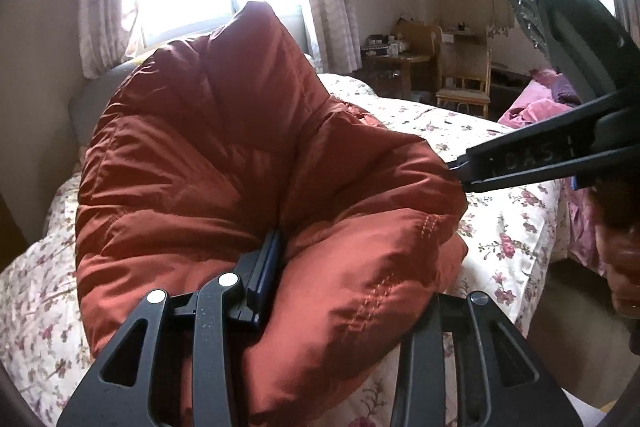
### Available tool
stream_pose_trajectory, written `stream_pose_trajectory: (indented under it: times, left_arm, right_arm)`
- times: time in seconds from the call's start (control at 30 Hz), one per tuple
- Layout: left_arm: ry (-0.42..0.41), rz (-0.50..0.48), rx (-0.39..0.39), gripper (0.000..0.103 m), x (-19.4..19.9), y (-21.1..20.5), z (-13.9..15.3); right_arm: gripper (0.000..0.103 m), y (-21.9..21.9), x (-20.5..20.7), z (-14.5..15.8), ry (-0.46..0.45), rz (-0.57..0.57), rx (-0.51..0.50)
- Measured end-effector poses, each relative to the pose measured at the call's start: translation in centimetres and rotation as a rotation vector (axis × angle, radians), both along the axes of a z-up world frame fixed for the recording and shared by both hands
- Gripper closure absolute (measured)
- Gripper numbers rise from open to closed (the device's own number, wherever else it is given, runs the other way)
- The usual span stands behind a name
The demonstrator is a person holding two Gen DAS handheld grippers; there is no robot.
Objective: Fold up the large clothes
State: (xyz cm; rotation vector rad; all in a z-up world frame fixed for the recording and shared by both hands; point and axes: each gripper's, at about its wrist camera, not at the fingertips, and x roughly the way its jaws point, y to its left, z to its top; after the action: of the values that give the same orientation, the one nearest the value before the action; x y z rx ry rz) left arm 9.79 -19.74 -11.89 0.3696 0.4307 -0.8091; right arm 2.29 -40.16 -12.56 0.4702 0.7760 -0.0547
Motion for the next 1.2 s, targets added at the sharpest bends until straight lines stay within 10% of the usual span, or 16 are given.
stream_pose_trajectory:
  times: [0.77, 0.97, 1.2]
  left_arm:
    - [0.057, -0.069, -0.204, 0.067, -2.7, 8.0, 2.3]
    - [-0.015, 0.138, -0.256, 0.057, 1.0, 10.7, 4.0]
    - [0.197, 0.394, -0.314, 0.051, 11.0, 10.9, 3.0]
  right_arm:
    - [0.095, -0.2, 0.6, -1.7, 0.036, -0.03, -0.086]
    - [0.095, -0.4, 0.9, -2.6, 0.041, -0.03, -0.087]
    - [0.095, -0.6, 1.1, -4.2, 0.048, -0.035, -0.083]
